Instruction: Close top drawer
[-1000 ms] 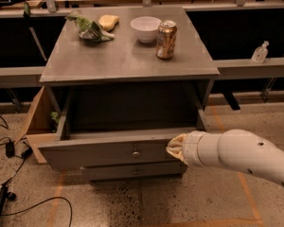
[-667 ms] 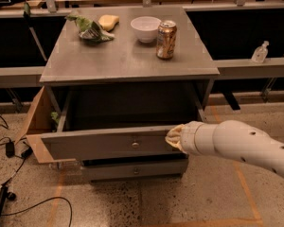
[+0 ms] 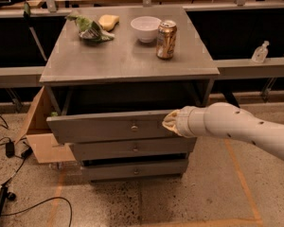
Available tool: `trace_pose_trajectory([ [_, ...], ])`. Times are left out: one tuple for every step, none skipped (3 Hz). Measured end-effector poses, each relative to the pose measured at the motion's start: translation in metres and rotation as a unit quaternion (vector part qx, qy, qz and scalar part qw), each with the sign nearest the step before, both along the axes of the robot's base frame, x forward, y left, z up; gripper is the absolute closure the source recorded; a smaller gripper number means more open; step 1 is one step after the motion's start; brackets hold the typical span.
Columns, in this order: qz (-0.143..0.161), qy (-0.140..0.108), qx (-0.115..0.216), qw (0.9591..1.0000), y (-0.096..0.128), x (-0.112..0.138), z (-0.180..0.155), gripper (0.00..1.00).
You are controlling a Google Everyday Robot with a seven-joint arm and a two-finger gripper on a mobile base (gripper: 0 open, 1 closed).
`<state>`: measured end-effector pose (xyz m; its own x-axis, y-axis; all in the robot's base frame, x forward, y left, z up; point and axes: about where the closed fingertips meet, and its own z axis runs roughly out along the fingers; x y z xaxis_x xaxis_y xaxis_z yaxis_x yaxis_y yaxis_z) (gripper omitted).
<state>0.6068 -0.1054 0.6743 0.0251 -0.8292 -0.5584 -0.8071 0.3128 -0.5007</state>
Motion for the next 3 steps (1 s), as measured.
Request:
trace_pose_trajectory([
  [0.000,-0.001,-0.004,1.0000,0.001,0.029,-0.004,1.00],
  [0.006,-0.007,-0.014,0.9999,0.006,0.051,-0.005,1.00],
  [0.011,0.001,-0.007,0.9999,0.003,0.054,0.002,1.00],
])
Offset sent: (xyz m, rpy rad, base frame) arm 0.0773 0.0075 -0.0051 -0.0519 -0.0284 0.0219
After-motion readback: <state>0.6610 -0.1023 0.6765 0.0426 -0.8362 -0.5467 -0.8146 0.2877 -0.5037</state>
